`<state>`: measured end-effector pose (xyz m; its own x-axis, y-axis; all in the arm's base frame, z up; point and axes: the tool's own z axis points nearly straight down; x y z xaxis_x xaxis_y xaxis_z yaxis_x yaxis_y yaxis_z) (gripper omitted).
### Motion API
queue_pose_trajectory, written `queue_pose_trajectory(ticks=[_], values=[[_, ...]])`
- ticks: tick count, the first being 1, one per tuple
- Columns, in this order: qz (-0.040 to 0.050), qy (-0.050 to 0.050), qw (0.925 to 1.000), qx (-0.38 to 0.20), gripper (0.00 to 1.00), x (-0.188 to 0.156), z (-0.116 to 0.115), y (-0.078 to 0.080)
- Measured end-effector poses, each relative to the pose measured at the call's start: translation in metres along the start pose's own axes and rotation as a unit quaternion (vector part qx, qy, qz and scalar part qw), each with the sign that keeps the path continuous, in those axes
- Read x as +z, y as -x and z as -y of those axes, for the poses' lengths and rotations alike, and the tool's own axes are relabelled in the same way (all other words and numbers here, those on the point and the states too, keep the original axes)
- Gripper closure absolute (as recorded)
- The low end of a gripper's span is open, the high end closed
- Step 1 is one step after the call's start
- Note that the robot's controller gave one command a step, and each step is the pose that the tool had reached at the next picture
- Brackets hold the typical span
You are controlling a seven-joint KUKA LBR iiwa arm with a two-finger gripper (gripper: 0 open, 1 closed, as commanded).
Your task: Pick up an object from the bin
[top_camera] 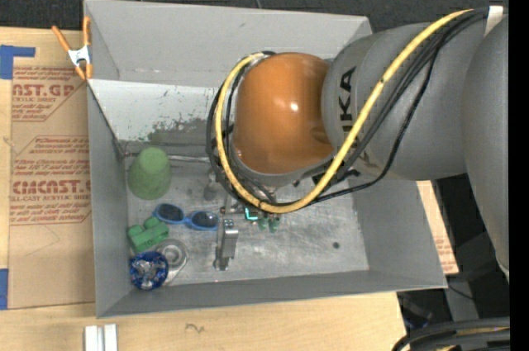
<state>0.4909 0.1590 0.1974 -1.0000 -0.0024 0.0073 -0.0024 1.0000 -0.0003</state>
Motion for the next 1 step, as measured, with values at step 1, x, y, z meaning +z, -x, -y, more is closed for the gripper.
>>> queue_pose_trajectory(ticks=[1], values=[[0.0051, 0.001, 0.9997, -0.022, 0.00, 0.1245, -0.0042, 0.0519]])
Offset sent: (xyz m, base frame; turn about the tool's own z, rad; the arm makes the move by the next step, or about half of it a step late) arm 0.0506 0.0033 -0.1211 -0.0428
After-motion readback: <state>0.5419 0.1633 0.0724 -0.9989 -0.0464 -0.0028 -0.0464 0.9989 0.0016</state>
